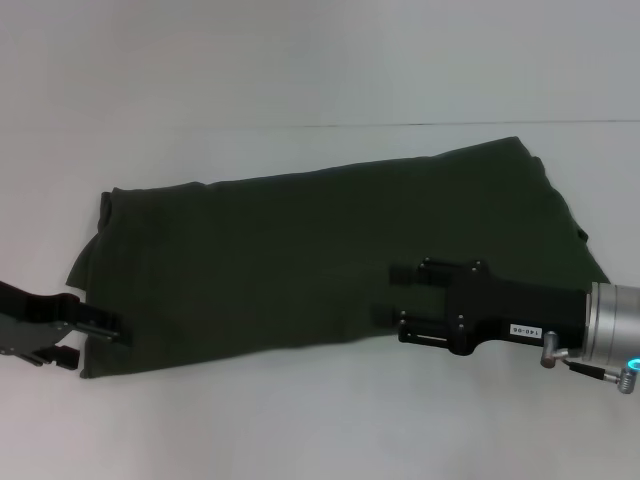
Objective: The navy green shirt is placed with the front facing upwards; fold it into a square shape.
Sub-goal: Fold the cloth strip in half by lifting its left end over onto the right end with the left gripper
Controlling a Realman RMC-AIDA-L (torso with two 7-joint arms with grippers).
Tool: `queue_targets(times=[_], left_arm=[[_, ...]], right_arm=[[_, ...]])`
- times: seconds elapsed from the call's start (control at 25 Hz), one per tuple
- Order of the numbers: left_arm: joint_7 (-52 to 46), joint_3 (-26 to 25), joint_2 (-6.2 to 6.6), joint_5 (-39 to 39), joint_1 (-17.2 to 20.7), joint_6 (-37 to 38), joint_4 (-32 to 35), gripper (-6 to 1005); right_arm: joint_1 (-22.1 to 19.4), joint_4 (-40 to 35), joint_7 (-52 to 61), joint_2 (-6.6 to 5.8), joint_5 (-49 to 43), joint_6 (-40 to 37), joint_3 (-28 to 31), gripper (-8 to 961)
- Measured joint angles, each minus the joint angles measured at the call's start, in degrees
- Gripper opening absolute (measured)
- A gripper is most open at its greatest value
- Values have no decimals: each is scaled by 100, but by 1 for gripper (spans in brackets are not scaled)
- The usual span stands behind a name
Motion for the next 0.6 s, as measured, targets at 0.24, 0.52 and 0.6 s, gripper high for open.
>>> queue_targets(times=[0.24,0.52,0.6], left_arm=[[0,18,-11,124,15,-160,-87,890],[10,18,-81,138,-41,-265,-156,890],[17,18,-95,142,-71,-286,-185,891]], right_arm=[[-3,45,-89,2,0,-43,-168,699],[-3,45,-131,2,0,-43,-172,698],[-3,45,-140,1,-1,-44,-173,698]])
